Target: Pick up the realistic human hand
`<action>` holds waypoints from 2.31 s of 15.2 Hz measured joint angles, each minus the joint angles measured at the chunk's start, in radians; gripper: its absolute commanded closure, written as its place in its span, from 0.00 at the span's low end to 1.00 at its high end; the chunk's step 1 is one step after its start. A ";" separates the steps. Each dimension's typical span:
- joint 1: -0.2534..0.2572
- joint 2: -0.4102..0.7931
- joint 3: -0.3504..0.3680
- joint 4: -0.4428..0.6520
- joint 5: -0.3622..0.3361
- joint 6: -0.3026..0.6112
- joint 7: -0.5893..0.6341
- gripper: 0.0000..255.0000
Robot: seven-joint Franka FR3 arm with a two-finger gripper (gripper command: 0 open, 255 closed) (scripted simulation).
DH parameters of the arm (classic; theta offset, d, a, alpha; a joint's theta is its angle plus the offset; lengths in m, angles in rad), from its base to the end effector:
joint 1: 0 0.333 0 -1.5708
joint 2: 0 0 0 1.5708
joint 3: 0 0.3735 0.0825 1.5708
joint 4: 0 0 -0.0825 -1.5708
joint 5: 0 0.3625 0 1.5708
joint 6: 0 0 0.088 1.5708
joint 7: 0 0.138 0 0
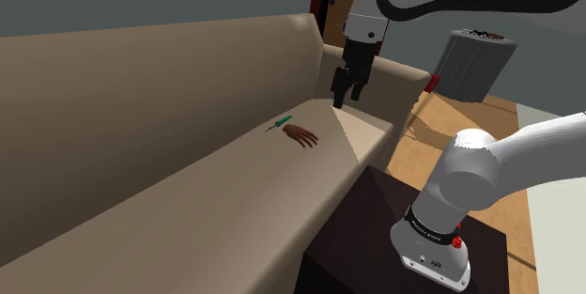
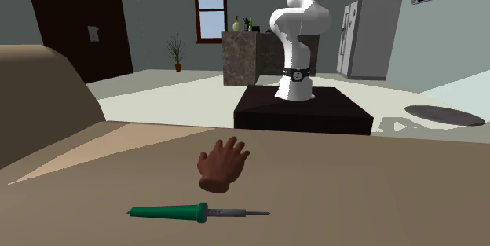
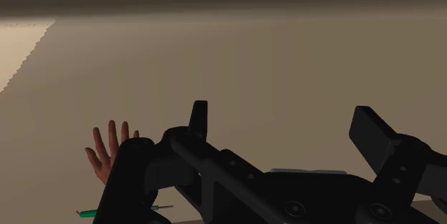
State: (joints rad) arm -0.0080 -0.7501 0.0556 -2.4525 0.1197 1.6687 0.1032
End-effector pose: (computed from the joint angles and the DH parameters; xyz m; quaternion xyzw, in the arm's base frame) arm 0.2586 0.0323 0.5558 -0.9981 0.0424 0.0198 0.0392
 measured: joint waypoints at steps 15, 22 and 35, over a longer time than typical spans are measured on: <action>-0.050 0.331 -0.238 -0.027 -0.007 0.337 -0.329 0.00; -0.051 0.610 -0.350 0.081 0.095 0.467 -0.549 0.00; -0.167 1.164 -0.368 0.464 0.401 0.487 -0.928 0.00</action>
State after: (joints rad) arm -0.1747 0.4137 -0.3120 -1.9884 0.5211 2.1560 -0.8245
